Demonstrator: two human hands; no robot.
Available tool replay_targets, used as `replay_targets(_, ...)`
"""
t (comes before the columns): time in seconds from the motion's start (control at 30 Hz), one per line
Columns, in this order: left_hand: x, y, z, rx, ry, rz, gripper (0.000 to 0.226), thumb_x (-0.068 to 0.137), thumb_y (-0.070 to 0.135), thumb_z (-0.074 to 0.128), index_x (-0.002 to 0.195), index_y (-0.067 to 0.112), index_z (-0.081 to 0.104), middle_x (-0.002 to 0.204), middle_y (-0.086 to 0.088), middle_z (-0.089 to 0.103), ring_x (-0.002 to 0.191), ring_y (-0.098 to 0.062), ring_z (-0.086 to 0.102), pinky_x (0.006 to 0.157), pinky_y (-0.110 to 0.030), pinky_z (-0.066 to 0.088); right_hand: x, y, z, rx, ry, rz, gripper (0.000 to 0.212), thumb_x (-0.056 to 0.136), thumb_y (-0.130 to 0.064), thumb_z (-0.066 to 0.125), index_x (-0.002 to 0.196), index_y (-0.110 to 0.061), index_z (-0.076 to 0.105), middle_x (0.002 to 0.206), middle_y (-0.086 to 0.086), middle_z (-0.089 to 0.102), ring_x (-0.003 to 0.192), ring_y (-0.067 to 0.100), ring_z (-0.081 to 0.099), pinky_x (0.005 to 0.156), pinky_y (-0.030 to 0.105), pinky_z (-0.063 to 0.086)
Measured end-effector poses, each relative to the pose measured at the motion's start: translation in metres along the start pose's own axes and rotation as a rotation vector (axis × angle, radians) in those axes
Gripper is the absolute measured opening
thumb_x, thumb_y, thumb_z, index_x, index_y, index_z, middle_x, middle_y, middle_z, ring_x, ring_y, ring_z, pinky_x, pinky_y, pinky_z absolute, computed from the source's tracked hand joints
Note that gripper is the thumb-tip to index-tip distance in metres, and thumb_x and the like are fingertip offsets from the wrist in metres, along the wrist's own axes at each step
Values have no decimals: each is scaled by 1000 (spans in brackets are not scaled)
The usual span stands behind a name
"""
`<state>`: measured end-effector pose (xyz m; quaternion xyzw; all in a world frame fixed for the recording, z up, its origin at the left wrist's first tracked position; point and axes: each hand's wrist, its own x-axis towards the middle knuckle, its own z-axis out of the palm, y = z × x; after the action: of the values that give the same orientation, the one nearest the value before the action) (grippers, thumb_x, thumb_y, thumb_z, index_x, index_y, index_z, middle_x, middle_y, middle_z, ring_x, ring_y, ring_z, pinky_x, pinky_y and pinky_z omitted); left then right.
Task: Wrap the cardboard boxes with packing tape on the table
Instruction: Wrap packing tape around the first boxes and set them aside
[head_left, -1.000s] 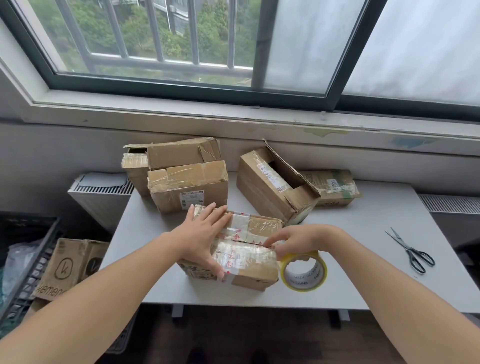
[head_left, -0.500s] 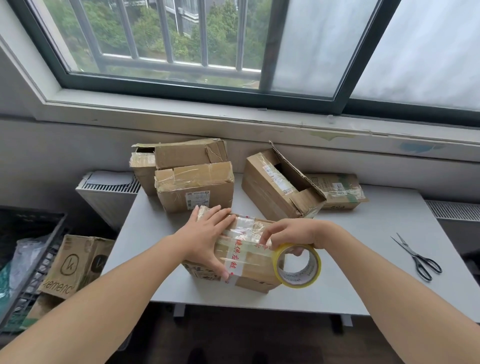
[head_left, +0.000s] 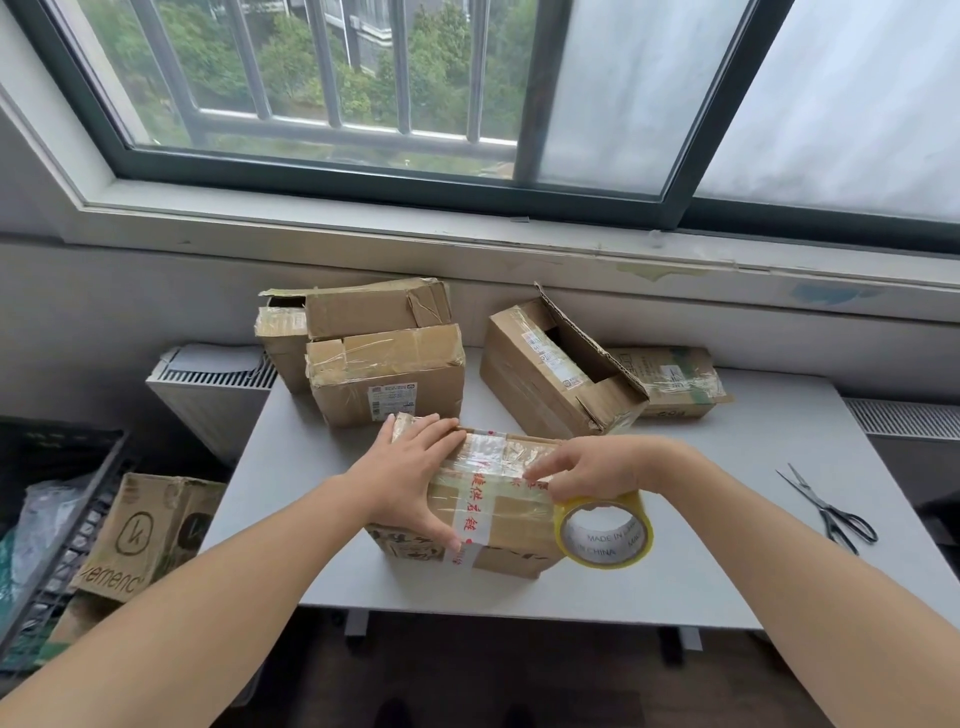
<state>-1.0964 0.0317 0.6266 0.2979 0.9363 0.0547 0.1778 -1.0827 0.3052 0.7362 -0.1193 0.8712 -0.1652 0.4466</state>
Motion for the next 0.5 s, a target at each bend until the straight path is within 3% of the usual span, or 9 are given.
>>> replay_targets(0.1, -1, 1, -1, -3, -3, -11, 149, 49, 106, 55, 164, 29, -2, 171, 11, -3, 158, -15, -11, 124, -61, -11, -10, -15, -3, -136, 44, -8, 56, 93, -38, 53, 149, -40, 48, 145, -15, 50, 116, 7, 53, 102, 25, 43)
replay_targets(0.23, -4, 3, 0, -44, 25, -17, 149, 48, 103, 60, 163, 33, -4, 172, 10, -6, 158, -15, -10, 123, -59, -13, -34, -42, -17, -162, 114, -94, 49, 95, -32, 57, 143, -37, 54, 106, -24, 58, 90, -5, 55, 82, 17, 41)
replay_targets(0.3, -8, 3, 1, -109, 74, -16, 148, 47, 100, 64, 162, 37, -5, 171, 11, -10, 158, -15, -5, 123, -56, -12, -46, -50, -28, -139, 200, -146, 45, 93, -31, 58, 137, -39, 58, 107, -21, 61, 92, -6, 57, 83, 16, 45)
replay_targets(0.43, -12, 1, 5, -224, 157, -5, 151, 45, 95, 73, 161, 40, -8, 169, 13, -13, 158, -18, -3, 124, -52, -11, -57, -51, -43, -204, 332, -158, 40, 93, -33, 61, 133, -37, 58, 107, -19, 56, 97, -1, 56, 73, 10, 38)
replay_targets(0.5, -13, -4, 8, -293, 192, -13, 152, 43, 93, 75, 160, 42, -8, 169, 13, -11, 158, -19, -4, 125, -47, -12, -57, -43, -46, -162, 326, -142, 38, 93, -31, 62, 130, -39, 60, 93, -24, 58, 83, -11, 57, 66, 7, 37)
